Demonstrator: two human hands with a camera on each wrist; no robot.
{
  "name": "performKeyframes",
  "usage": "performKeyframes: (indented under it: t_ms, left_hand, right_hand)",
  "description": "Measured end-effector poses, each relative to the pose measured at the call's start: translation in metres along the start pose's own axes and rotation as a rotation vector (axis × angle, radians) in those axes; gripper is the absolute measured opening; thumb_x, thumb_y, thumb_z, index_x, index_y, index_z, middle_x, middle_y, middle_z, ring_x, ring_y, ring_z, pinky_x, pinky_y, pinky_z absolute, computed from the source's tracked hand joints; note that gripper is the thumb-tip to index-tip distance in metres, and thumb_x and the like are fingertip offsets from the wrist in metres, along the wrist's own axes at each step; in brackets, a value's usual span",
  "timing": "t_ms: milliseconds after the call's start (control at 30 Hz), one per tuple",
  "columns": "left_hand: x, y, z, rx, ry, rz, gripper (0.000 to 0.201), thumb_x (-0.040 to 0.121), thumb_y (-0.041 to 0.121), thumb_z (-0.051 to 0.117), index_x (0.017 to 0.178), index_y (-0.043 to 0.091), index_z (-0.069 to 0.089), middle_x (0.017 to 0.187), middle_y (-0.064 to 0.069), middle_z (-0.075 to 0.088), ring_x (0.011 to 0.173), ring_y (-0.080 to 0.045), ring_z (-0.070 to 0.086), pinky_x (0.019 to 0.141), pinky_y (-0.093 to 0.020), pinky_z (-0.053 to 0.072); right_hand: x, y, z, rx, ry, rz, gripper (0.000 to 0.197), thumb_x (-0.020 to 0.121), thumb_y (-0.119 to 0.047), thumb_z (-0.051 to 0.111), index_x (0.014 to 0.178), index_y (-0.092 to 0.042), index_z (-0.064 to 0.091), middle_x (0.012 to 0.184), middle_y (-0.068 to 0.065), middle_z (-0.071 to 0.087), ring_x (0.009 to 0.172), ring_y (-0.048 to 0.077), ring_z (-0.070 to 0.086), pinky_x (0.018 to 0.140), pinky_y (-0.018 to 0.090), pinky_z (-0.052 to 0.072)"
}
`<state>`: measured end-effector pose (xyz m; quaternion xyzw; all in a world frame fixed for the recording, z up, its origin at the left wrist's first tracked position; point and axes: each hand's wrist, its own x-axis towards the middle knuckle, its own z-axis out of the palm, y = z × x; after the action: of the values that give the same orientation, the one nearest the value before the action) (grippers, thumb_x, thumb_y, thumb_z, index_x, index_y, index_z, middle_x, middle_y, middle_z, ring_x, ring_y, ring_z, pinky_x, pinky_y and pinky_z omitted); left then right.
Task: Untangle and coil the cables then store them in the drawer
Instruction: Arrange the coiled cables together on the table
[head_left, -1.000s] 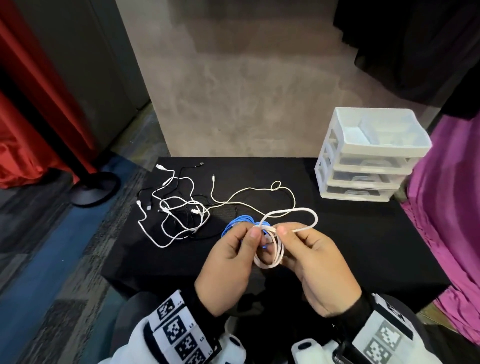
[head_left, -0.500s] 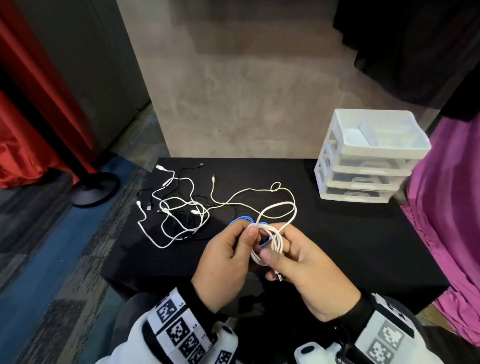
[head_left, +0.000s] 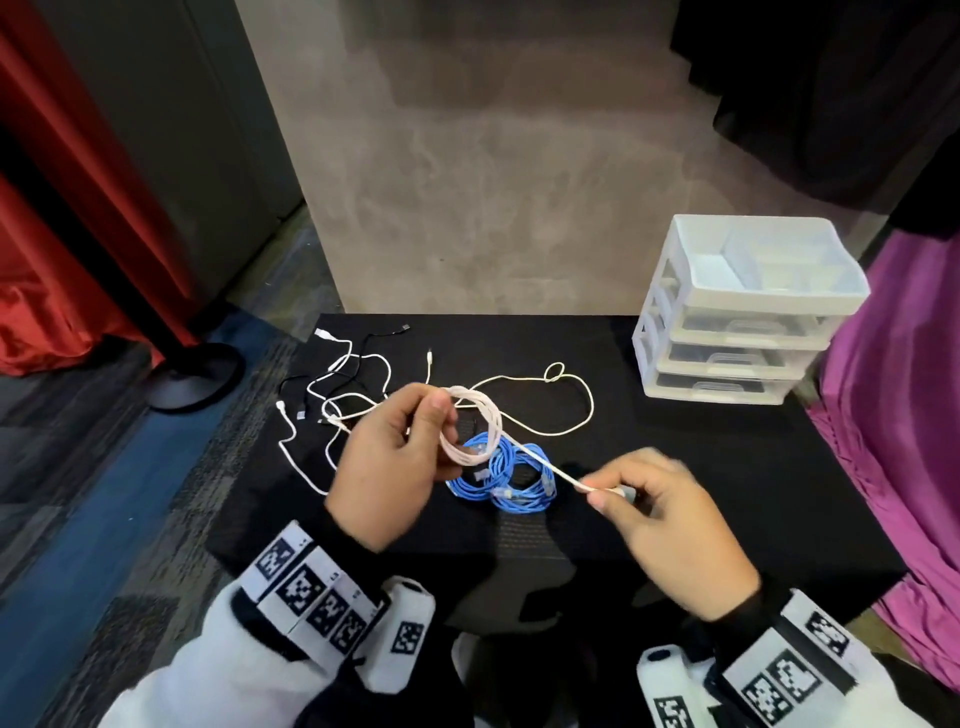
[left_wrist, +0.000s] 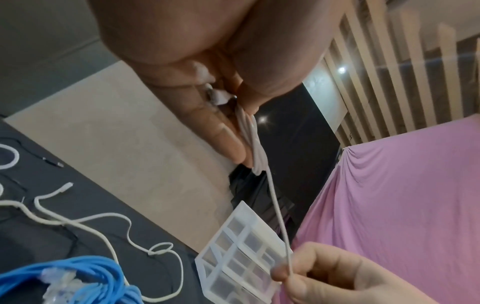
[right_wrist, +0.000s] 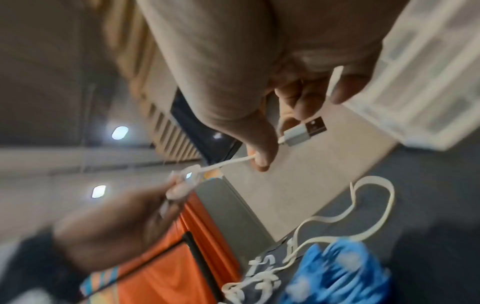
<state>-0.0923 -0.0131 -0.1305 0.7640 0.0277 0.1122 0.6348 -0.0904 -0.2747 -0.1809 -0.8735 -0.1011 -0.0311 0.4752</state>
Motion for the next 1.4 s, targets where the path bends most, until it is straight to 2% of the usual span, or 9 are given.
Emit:
performKeyframes:
  t_ms: [167,267,400,600,833,933,1100,1267,1400]
  left_hand:
    - [-0.01,-0.003,0.024,-0.11,-0.009,-0.092,0.029,0.106,0.023,0.047,0.086,0.008,0.061,0.072,0.001,0.059,0.068,-0.017,0.062,0.059,-0.03,0.059]
    - [-0.015,0.005,0.036,-0.245,0.027,-0.154,0.028,0.106,0.022,0.047,0.09,0.005,0.061,0.072,-0.001,0.061,0.066,-0.017,0.067,0.06,-0.032,0.061]
    - [-0.02,0.011,0.047,-0.445,0.015,-0.26,0.026,0.106,0.022,0.047,0.095,0.002,0.059,0.073,0.0,0.066,0.069,-0.018,0.072,0.068,-0.037,0.065]
    - [-0.022,0.01,0.056,-0.608,0.003,-0.357,0.025,0.107,0.026,0.045,0.103,0.005,0.057,0.085,-0.008,0.072,0.074,-0.026,0.074,0.066,-0.031,0.062]
    - [-0.029,0.009,0.067,-0.674,-0.104,-0.45,0.026,0.107,0.03,0.042,0.097,0.016,0.06,0.09,-0.003,0.075,0.077,-0.014,0.071,0.063,-0.024,0.057]
    - [-0.031,0.006,0.074,-0.563,-0.09,-0.364,0.029,0.107,0.024,0.043,0.094,0.012,0.066,0.083,-0.003,0.074,0.076,-0.013,0.07,0.068,-0.023,0.055]
    - [-0.02,-0.002,0.06,-0.427,0.0,-0.314,0.031,0.106,0.024,0.049,0.099,0.002,0.07,0.08,-0.014,0.066,0.081,-0.025,0.065,0.087,-0.043,0.052]
    - [-0.02,-0.009,0.055,-0.227,-0.167,-0.294,0.031,0.106,0.028,0.051,0.096,0.011,0.075,0.091,-0.015,0.073,0.084,-0.023,0.066,0.083,-0.042,0.053]
    - [-0.027,-0.005,0.059,-0.247,-0.237,-0.324,0.036,0.108,0.026,0.044,0.094,0.003,0.068,0.076,-0.01,0.066,0.064,-0.016,0.061,0.065,-0.033,0.05]
  right_hand:
    - [-0.003,-0.002,0.017,-0.258,0.1,-0.124,0.016,0.089,-0.018,0.073,0.083,-0.029,0.065,0.072,-0.009,0.051,0.066,0.012,0.054,0.066,0.038,0.05]
    - [-0.007,-0.013,0.028,0.049,0.048,-0.036,0.016,0.098,-0.027,0.069,0.081,-0.025,0.07,0.075,-0.003,0.068,0.071,0.016,0.065,0.075,0.037,0.054]
    - [-0.001,-0.031,0.035,0.647,0.11,0.187,0.025,0.106,-0.009,0.054,0.102,-0.015,0.078,0.093,0.01,0.08,0.093,0.026,0.077,0.09,0.043,0.059]
    - [-0.003,-0.047,0.036,1.163,0.053,0.331,0.017,0.103,0.005,0.05,0.117,0.006,0.058,0.086,0.019,0.073,0.072,0.018,0.071,0.07,0.028,0.06]
    - [-0.001,-0.041,0.039,0.991,0.049,0.309,0.005,0.101,-0.004,0.059,0.104,-0.001,0.056,0.077,0.011,0.074,0.07,0.018,0.069,0.075,0.035,0.055]
    - [-0.001,-0.044,0.038,0.794,-0.045,0.192,0.014,0.099,-0.01,0.067,0.112,-0.006,0.066,0.1,0.01,0.08,0.1,0.023,0.075,0.096,0.04,0.056]
    - [-0.002,-0.044,0.021,0.505,-0.039,-0.08,0.051,0.095,0.007,0.063,0.134,-0.025,0.053,0.127,-0.006,0.065,0.116,0.018,0.065,0.102,0.029,0.05]
    - [0.004,-0.058,0.015,0.005,-0.03,-0.326,0.034,0.087,-0.029,0.075,0.119,-0.037,0.067,0.108,-0.015,0.064,0.101,0.013,0.062,0.097,0.038,0.044]
    - [0.007,-0.057,0.022,0.168,-0.07,-0.223,0.017,0.085,-0.02,0.079,0.097,-0.032,0.074,0.089,-0.013,0.069,0.08,0.012,0.067,0.084,0.046,0.054]
